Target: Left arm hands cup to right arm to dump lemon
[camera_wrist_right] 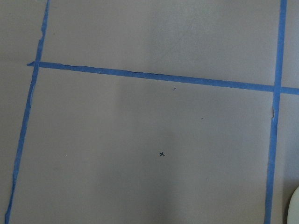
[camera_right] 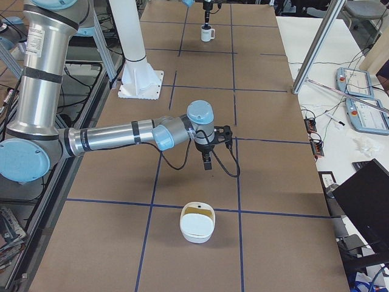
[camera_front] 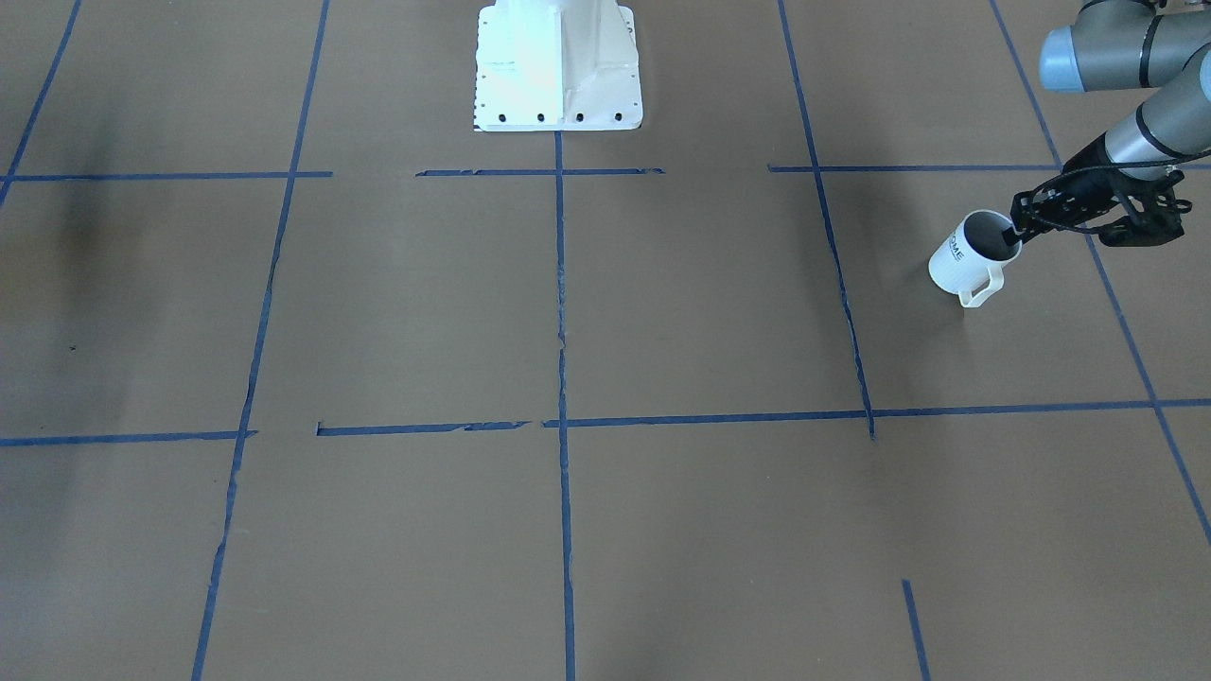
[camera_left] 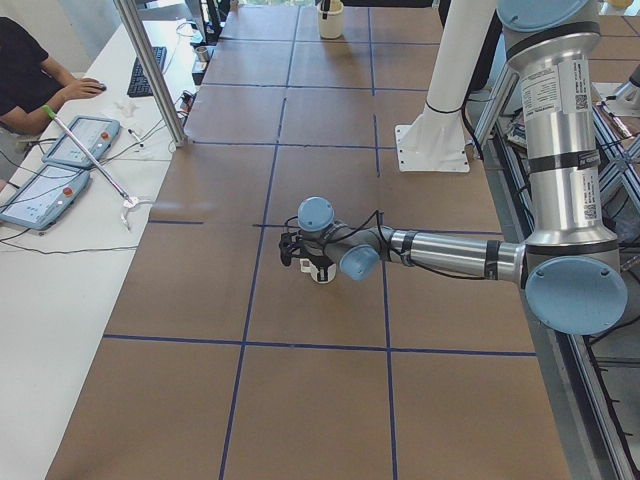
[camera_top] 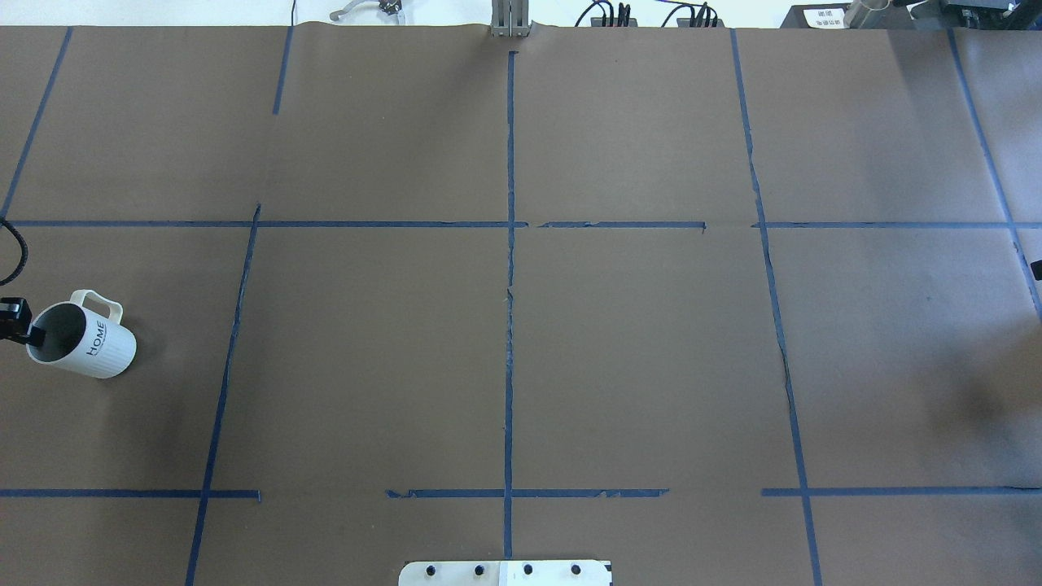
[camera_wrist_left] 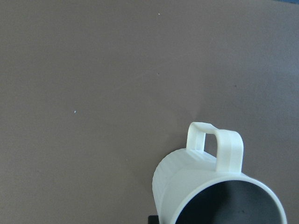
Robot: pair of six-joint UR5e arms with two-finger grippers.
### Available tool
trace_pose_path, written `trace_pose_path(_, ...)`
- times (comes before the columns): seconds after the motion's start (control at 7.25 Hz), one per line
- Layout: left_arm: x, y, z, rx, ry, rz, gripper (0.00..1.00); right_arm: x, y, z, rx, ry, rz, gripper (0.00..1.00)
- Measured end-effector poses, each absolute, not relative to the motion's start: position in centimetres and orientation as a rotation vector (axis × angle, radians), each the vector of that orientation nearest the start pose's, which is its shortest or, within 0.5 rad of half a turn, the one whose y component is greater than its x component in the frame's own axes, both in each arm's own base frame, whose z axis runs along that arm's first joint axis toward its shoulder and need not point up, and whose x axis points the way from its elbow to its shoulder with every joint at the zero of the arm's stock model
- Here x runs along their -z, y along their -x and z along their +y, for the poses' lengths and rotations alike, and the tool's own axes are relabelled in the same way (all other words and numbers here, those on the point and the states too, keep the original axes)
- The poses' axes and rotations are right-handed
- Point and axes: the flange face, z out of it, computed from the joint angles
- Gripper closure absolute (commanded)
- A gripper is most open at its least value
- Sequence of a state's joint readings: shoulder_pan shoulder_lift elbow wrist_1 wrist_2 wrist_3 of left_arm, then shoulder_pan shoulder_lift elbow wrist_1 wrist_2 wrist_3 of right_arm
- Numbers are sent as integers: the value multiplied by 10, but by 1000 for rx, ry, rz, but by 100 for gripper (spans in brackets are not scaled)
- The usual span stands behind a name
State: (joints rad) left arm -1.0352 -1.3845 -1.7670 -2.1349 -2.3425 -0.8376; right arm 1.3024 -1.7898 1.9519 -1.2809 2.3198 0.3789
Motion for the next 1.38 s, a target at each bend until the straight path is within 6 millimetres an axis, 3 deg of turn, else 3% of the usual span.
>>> trace_pose_path(0.28,-570,-160,-411,68,21,931,0,-534,47,-419,67,-178,-835,0)
trace_pose_path(0.69,-536,-119,-421,107,-74,975,0,-543,37,-414,38,-164,-825,0)
trace_pose_path(0.97,-542,-81,-429,52,-135,960,0,-572,16,-389,-29,-102,-808,0)
trace_pose_path(1.38,-569,6,-444,-61,-136,841,0,-615,-7,-357,-20,-17,-800,0)
